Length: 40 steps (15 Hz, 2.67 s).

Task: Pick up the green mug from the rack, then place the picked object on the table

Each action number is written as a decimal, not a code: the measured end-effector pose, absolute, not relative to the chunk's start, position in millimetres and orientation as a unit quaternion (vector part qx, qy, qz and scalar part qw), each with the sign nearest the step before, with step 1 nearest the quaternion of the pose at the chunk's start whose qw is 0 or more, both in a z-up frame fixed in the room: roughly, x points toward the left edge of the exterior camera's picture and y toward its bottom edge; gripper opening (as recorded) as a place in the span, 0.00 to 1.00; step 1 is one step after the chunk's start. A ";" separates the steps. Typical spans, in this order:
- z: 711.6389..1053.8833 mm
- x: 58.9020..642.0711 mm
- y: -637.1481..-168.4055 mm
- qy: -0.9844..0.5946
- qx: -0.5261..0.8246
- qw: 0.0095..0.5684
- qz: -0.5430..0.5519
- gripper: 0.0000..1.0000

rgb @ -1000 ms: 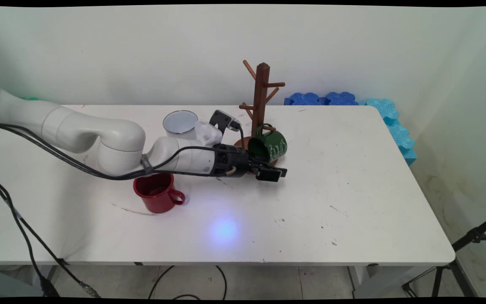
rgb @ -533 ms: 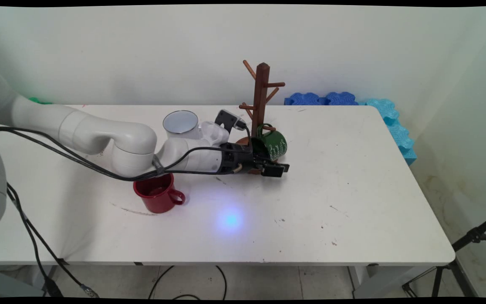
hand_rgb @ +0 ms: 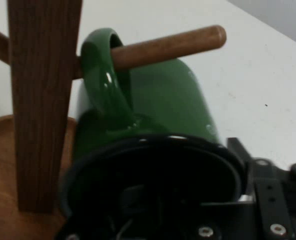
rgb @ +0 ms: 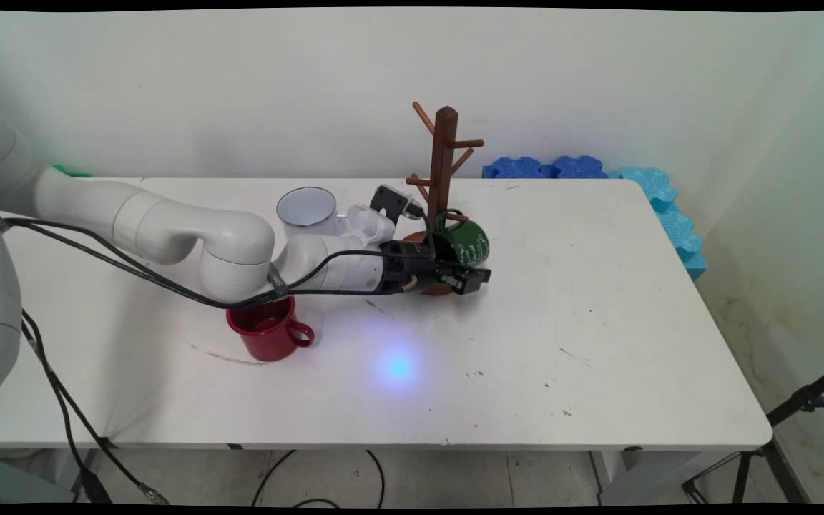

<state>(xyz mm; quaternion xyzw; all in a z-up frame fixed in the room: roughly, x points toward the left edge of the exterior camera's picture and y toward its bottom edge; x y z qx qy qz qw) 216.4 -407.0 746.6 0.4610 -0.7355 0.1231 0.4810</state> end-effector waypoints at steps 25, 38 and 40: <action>782.4 214.6 -377.3 -0.743 0.415 0.513 0.111 0.00; 809.6 219.9 -356.2 -0.753 0.372 0.534 0.097 0.00; 816.5 224.2 -352.4 -0.758 0.362 0.535 0.091 0.00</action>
